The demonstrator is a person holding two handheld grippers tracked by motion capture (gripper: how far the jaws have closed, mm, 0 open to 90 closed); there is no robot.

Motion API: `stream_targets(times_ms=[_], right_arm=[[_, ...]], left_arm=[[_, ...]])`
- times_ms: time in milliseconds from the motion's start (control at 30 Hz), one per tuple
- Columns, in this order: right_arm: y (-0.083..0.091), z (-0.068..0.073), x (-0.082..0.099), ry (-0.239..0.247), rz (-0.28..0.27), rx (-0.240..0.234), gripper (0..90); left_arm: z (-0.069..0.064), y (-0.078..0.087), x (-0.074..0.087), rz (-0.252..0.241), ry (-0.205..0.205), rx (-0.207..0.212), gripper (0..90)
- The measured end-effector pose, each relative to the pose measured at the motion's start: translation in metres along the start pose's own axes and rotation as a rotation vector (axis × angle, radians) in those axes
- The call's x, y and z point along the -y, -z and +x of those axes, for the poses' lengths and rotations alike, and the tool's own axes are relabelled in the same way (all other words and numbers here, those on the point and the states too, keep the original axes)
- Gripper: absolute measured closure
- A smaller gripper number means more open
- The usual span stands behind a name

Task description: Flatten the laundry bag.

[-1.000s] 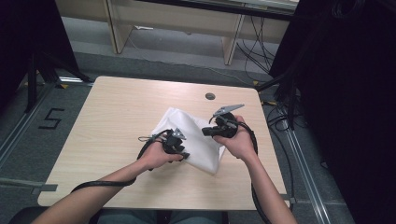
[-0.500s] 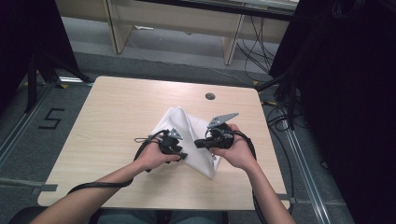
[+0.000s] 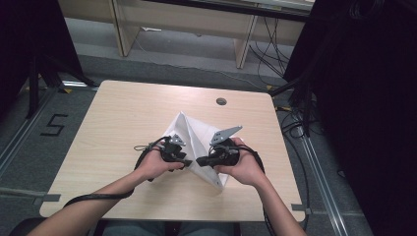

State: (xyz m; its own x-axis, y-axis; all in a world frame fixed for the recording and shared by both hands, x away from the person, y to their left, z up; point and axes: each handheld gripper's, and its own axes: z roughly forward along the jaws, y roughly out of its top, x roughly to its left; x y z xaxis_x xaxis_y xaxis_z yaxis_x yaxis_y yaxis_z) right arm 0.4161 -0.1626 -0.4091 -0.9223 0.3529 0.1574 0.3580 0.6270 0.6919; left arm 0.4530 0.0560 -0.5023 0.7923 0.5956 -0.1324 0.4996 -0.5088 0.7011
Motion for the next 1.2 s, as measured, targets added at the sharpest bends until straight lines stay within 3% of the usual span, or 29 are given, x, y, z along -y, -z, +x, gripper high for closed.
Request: stream_targets(times_ms=[67, 167, 233, 533, 633, 800, 833, 900, 1000, 1200], right_arm=[[0.001, 0.001, 0.000, -0.006, 0.012, 0.011, 90.0], [-0.002, 0.005, 0.000, 0.022, 0.007, -0.019, 90.0], [-0.003, 0.007, 0.000, 0.019, 0.005, -0.014, 90.0], [-0.012, 0.022, -0.001, 0.093, 0.040, -0.081, 90.0], [-0.013, 0.026, 0.000, 0.072, 0.051, -0.086, 90.0], [-0.020, 0.032, 0.002, 0.088, 0.085, -0.118, 90.0], [-0.020, 0.032, 0.002, 0.088, 0.085, -0.118, 90.0], [-0.022, 0.035, 0.001, 0.114, 0.089, -0.123, 90.0], [-0.024, 0.041, 0.002, 0.103, 0.107, -0.132, 90.0], [-0.029, 0.051, 0.005, 0.119, 0.131, -0.156, 90.0]], left_arm=[[0.002, 0.002, 0.001, -0.002, 0.000, -0.005, 56.1], [0.004, 0.004, 0.003, 0.005, 0.006, -0.010, 55.9], [0.005, 0.004, 0.004, -0.001, 0.012, -0.010, 55.8], [0.017, 0.018, 0.005, 0.017, 0.010, -0.038, 55.7], [0.028, 0.030, 0.008, 0.038, -0.001, -0.058, 55.7], [0.054, 0.063, 0.020, 0.045, 0.030, -0.110, 55.1], [0.054, 0.063, 0.020, 0.045, 0.030, -0.110, 54.9], [0.064, 0.078, 0.027, 0.032, 0.055, -0.134, 54.7], [0.071, 0.091, 0.031, 0.014, 0.074, -0.154, 54.0], [0.080, 0.107, 0.036, -0.025, 0.104, -0.190, 53.2]])
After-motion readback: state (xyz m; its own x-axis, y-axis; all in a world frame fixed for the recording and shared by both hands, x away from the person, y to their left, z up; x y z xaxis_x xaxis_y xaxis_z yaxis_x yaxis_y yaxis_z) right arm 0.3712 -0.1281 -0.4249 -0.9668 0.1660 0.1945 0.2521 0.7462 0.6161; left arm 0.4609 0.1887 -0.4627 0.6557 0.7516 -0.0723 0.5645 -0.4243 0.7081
